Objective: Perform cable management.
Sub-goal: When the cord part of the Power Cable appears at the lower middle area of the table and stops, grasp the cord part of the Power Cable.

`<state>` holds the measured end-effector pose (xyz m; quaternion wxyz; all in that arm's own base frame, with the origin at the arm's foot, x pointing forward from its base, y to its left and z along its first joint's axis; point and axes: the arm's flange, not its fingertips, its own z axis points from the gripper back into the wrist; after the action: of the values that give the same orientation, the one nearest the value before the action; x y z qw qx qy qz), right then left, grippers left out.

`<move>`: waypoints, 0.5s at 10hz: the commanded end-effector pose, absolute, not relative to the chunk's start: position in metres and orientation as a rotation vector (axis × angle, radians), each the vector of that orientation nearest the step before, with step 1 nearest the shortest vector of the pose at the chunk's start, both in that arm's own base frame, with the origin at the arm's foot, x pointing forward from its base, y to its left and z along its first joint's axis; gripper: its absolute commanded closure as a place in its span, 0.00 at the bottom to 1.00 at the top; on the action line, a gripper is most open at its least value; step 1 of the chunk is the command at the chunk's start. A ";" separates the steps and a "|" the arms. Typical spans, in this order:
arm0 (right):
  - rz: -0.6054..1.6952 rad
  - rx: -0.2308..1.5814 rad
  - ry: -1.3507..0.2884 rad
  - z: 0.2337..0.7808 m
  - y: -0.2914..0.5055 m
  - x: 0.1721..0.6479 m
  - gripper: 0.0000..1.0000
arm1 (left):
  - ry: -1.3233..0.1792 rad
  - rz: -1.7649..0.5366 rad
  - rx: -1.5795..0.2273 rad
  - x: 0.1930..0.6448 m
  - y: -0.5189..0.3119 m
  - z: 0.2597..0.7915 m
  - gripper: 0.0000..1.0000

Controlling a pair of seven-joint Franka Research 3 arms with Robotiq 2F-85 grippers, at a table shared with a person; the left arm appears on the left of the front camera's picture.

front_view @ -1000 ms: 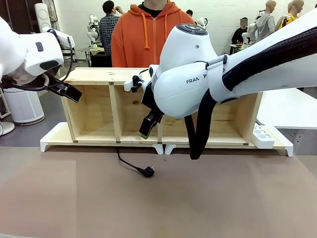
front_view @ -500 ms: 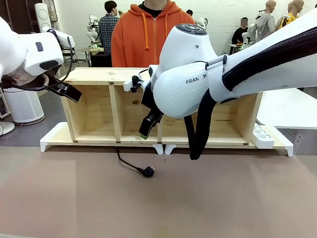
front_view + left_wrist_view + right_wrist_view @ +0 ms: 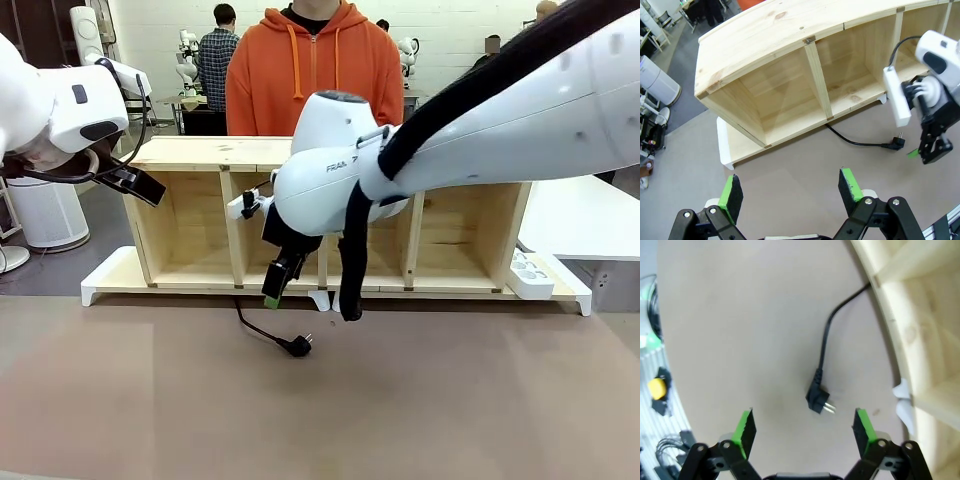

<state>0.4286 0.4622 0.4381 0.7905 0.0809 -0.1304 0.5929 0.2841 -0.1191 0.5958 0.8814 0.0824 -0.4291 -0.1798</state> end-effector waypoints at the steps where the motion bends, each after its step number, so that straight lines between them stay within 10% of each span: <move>1: 1.324 0.244 -0.224 0.430 0.468 0.437 0.00 | -0.906 -0.376 0.172 0.286 -0.120 0.595 0.00; 5: 1.340 0.313 -0.139 0.377 0.474 0.462 0.00 | -0.906 -0.376 0.172 0.286 -0.120 0.595 0.00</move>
<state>0.4541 0.4730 0.3771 0.7801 0.1232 -0.0809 0.6081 0.2841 -0.1191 0.5958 0.8814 0.0824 -0.4291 -0.1798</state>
